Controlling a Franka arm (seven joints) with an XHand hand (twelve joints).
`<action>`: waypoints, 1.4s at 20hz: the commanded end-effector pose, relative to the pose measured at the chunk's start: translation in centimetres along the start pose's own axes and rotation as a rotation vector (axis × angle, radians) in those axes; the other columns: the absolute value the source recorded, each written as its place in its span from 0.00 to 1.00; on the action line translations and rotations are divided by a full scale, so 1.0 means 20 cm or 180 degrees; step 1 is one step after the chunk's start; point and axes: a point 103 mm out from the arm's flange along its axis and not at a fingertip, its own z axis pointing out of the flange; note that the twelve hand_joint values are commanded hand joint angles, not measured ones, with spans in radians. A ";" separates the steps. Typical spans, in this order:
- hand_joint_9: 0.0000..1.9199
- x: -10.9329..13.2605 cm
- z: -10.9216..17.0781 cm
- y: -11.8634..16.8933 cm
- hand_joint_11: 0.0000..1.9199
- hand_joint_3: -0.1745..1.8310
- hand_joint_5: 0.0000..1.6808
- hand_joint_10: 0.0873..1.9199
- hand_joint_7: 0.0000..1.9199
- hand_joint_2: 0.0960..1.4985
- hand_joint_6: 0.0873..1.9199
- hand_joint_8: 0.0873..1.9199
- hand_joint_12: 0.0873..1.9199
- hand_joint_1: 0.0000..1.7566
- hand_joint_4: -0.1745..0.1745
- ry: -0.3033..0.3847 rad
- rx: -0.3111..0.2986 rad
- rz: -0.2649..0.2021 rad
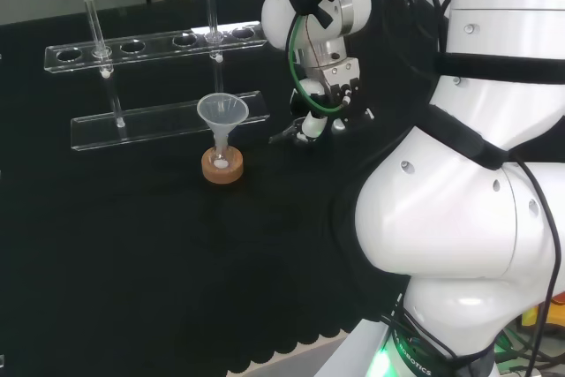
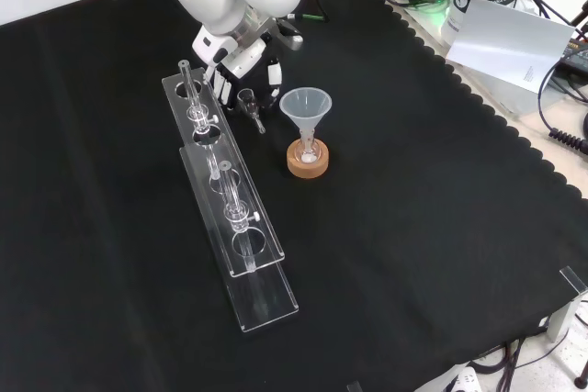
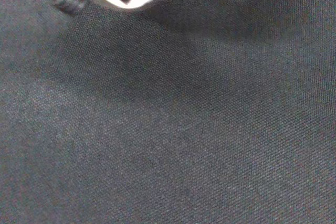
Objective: Put the weighing funnel back on the table.
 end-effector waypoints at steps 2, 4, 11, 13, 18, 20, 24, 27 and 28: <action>0.37 0.02 -0.03 -0.02 0.19 0.44 0.31 0.30 0.25 0.40 0.36 0.39 0.66 0.54 0.35 -0.0096 0.0095 0.0097; 0.36 0.02 -0.03 -0.03 0.19 0.44 0.28 0.31 0.24 0.40 0.33 0.39 0.67 0.54 0.34 -0.0109 0.0100 0.0104; 0.34 0.01 -0.16 -0.13 0.17 0.44 0.24 0.32 0.21 0.39 0.27 0.39 0.67 0.53 0.33 -0.0130 -0.0027 0.0115; 0.32 0.01 -0.22 -0.18 0.17 0.43 0.23 0.32 0.20 0.39 0.24 0.39 0.68 0.53 0.33 -0.0117 -0.0044 0.0141; 0.22 0.00 -0.39 -0.35 0.11 0.42 0.21 0.32 0.13 0.39 0.14 0.37 0.70 0.51 0.36 -0.0137 -0.0175 0.0239; 0.21 0.00 -0.45 -0.42 0.10 0.42 0.21 0.32 0.12 0.39 0.13 0.37 0.70 0.51 0.37 -0.0155 -0.0218 0.0277; 0.21 0.01 -0.55 -0.56 0.10 0.42 0.20 0.33 0.12 0.39 0.09 0.36 0.70 0.50 0.39 -0.0140 -0.0311 0.0343; 0.21 0.04 -0.60 -0.65 0.10 0.42 0.19 0.33 0.12 0.39 0.08 0.36 0.70 0.49 0.40 -0.0122 -0.0405 0.0402; 0.21 0.04 -0.61 -0.68 0.10 0.42 0.18 0.33 0.11 0.39 0.07 0.36 0.70 0.49 0.40 -0.0127 -0.0438 0.0410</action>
